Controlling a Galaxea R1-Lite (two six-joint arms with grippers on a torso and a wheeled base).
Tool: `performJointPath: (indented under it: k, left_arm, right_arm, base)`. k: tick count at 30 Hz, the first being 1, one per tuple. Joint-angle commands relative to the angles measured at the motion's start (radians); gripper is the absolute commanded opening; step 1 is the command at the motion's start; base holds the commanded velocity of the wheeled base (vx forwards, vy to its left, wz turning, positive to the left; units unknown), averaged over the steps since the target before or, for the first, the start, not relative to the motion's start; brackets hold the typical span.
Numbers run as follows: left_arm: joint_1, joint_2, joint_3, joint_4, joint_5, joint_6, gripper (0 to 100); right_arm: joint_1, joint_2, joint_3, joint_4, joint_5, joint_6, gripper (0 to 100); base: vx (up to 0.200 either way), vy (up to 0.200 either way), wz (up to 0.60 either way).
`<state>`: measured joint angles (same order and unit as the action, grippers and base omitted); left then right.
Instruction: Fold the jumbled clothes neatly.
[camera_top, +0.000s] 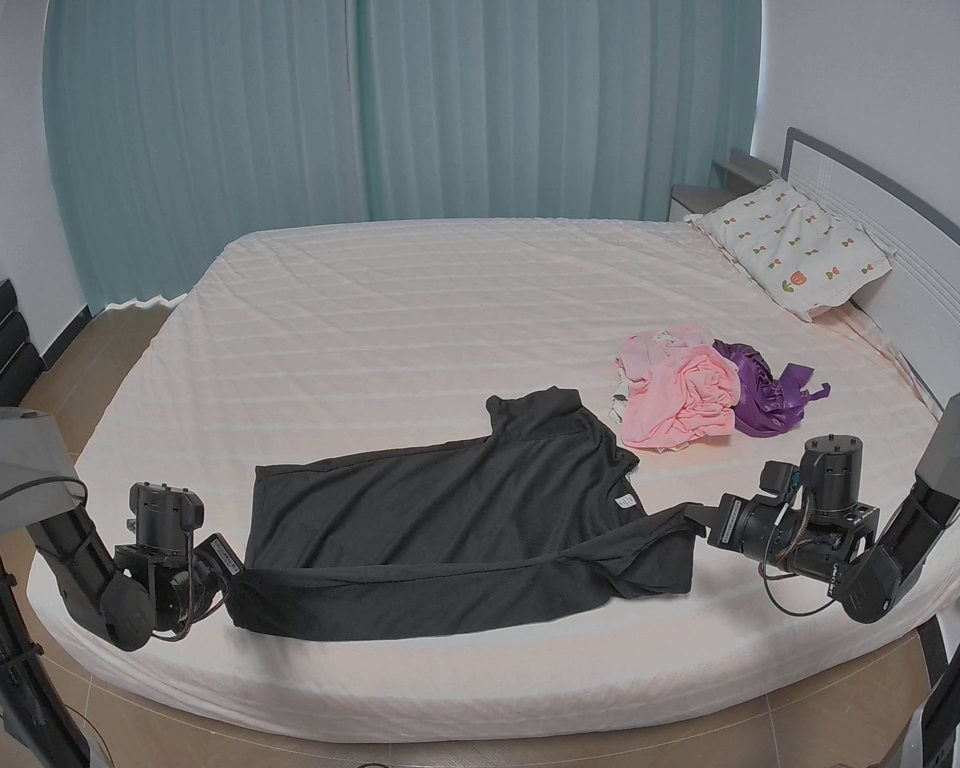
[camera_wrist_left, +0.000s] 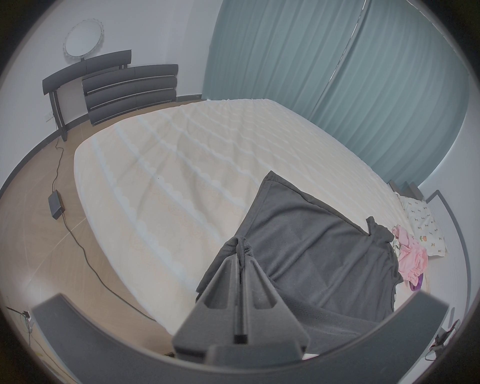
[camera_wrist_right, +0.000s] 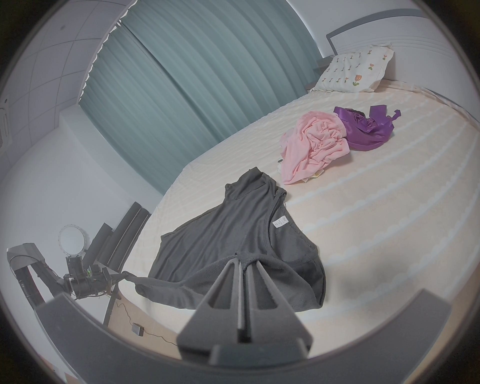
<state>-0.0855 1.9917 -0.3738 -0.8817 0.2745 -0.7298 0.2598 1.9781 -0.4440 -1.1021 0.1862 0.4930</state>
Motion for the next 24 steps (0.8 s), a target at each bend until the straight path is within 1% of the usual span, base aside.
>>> performJointPath:
  k: [1,13,17,20,24]
  left_arm:
    - [0.004,0.098,-0.063,0.000,0.003,0.000,0]
    - [0.026,0.243,-0.206,0.000,0.000,0.000,0]
    - [0.026,0.297,-0.286,0.010,0.000,0.000,0]
    - [0.026,0.318,-0.320,0.010,0.000,0.000,0]
    - [0.024,0.335,-0.344,0.012,0.000,0.000,0]
  right_arm:
    - [-0.007,0.073,-0.058,0.005,-0.002,-0.001,0]
    - [-0.019,0.182,-0.197,0.005,-0.005,-0.001,0]
    - [-0.019,0.258,-0.274,0.007,-0.019,-0.001,0]
    - [-0.017,0.300,-0.314,0.005,-0.037,0.001,0]
    - [-0.017,0.327,-0.338,0.005,-0.037,0.001,0]
  base:
    - [0.000,0.000,0.00]
    - [0.000,0.000,0.00]
    - [0.000,0.000,0.00]
    - [0.000,0.000,0.00]
    - [0.000,0.000,0.00]
